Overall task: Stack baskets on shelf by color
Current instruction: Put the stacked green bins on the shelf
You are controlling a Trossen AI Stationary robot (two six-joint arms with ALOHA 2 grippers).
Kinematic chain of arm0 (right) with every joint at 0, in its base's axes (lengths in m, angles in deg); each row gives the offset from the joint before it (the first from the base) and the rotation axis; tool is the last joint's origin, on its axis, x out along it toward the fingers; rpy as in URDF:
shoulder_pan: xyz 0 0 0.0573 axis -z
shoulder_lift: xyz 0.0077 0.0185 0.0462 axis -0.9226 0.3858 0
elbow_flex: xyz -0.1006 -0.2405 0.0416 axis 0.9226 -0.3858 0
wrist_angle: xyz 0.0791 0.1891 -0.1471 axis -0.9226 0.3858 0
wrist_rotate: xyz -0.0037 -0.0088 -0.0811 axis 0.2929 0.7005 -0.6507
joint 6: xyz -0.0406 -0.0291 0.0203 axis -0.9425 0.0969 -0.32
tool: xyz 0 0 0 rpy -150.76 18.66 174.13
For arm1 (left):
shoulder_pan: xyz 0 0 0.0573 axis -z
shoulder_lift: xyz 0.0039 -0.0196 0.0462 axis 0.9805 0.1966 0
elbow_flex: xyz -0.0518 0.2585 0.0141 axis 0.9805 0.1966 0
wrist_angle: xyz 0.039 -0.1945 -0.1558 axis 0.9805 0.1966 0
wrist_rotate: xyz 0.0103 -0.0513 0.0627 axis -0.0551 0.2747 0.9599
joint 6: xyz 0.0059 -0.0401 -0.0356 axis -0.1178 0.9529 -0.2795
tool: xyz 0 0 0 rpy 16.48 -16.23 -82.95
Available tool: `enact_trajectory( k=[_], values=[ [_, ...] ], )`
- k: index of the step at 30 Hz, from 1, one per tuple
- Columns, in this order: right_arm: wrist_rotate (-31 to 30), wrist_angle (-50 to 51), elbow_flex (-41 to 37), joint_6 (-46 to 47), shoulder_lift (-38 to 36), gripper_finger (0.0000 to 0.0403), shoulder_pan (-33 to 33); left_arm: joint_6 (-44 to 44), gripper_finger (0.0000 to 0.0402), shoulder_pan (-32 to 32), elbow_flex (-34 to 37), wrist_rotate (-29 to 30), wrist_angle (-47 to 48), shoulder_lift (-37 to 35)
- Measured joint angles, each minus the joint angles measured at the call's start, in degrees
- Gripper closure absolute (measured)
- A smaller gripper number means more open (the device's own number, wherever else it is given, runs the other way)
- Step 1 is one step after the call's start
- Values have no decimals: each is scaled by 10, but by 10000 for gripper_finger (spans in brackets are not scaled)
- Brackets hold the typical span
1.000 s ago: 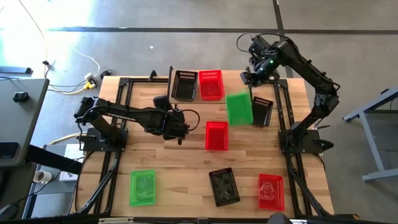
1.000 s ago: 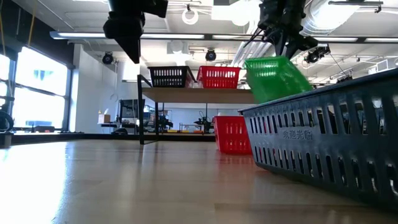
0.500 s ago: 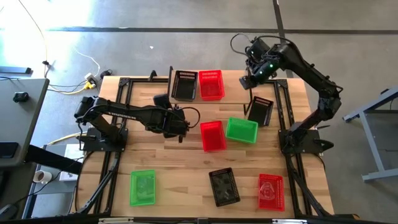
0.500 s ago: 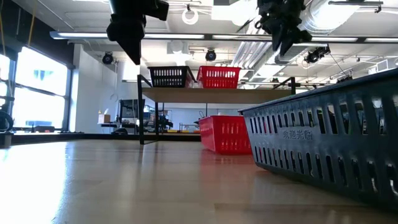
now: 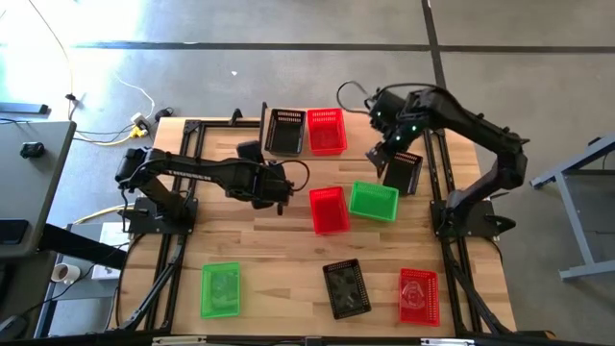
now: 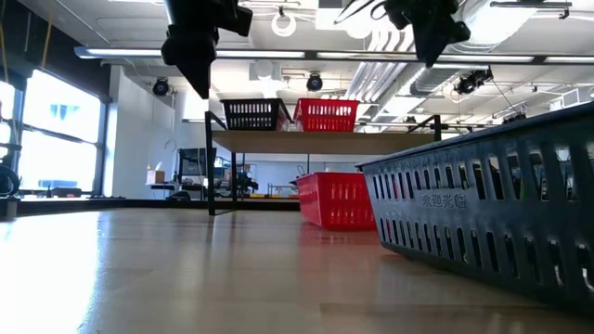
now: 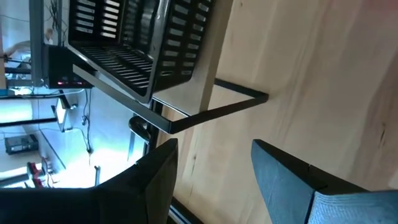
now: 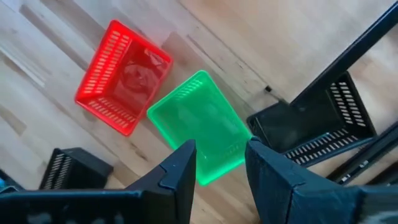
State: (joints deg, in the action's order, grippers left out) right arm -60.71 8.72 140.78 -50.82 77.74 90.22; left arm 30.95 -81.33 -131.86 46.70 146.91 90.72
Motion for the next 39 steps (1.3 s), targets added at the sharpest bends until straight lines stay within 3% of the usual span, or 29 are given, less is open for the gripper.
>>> enact_trajectory(
  k=[19,32,39],
  values=[
    [-108,0,-3,186,0,279,-192,-13,206,0,0,0,0,-67],
    [-71,-79,-228,240,-52,279,-241,-28,206,0,0,0,-3,-68],
    [-42,-120,-320,119,-101,279,-250,-28,206,0,0,0,-6,-68]
  ],
)
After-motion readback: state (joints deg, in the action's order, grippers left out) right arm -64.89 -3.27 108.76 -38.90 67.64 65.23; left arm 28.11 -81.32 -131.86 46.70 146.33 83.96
